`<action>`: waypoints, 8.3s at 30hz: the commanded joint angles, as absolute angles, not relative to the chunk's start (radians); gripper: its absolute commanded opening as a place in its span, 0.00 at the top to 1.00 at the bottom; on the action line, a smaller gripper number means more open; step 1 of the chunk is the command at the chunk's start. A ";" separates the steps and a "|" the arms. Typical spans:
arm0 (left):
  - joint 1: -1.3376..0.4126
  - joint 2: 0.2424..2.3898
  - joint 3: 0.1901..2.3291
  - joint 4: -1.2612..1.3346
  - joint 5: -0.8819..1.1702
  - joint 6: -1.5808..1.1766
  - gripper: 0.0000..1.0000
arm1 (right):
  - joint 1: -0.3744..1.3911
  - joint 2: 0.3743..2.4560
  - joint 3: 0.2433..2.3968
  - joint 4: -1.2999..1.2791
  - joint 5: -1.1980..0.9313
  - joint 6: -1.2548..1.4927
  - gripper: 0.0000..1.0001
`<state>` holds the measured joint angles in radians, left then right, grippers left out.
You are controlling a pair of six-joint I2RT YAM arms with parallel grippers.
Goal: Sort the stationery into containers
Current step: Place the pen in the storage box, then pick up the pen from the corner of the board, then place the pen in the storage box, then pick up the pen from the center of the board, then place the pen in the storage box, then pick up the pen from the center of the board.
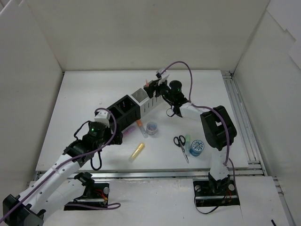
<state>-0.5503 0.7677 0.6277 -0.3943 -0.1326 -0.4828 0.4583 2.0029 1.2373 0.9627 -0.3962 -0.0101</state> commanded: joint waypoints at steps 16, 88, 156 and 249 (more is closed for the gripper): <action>-0.830 1.244 0.768 -0.209 -0.050 -0.385 0.01 | 0.448 1.367 0.824 1.077 -0.168 0.158 0.02; -0.460 1.778 1.261 0.742 0.104 -0.238 0.61 | 0.393 1.025 0.621 0.075 0.206 0.287 0.02; -0.612 0.655 0.726 -0.241 -0.364 -0.397 0.01 | 0.400 1.367 0.962 0.116 -0.103 0.259 1.00; -0.758 1.931 1.364 -0.557 -0.319 -1.213 0.61 | 0.577 0.801 0.669 0.311 0.620 0.078 0.02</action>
